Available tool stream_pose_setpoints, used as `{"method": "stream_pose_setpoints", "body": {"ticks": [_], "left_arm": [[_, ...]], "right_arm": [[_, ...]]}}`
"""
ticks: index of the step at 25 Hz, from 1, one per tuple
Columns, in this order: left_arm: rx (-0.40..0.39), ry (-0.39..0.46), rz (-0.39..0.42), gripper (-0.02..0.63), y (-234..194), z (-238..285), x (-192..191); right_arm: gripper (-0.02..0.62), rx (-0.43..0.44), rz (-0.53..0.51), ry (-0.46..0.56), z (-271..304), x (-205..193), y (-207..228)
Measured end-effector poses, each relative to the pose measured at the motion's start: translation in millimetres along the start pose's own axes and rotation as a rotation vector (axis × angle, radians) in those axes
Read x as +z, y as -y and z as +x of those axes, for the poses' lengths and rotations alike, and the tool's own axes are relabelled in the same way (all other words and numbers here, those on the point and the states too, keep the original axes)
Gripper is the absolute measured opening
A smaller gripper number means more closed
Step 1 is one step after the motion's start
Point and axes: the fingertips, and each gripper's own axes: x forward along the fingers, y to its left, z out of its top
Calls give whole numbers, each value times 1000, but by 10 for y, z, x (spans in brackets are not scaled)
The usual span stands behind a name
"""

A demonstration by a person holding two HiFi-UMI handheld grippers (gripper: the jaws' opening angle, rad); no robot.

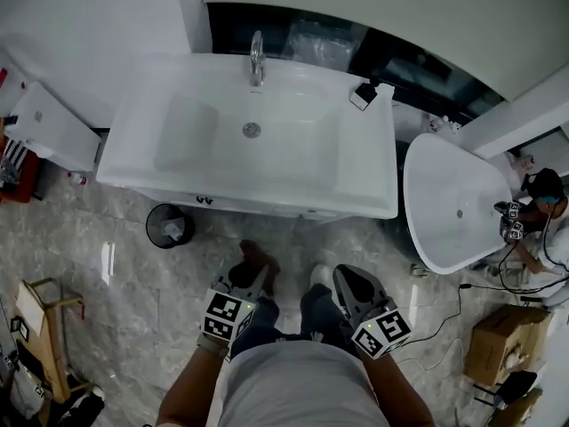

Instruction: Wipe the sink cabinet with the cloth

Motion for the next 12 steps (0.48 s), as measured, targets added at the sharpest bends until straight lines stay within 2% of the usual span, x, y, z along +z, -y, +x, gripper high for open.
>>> {"method": "stream_pose_setpoints", "body": {"ticks": [3, 8, 12], "left_arm": [[33, 24, -13, 72, -45, 110, -9], [84, 46, 7, 72, -122, 361, -56], [131, 51, 8, 72, -198, 666, -299]], "right_arm": [[28, 53, -6, -57, 103, -90, 92], [28, 138, -29, -168, 291, -335, 263], [28, 172, -51, -232, 440, -562, 457]]}}
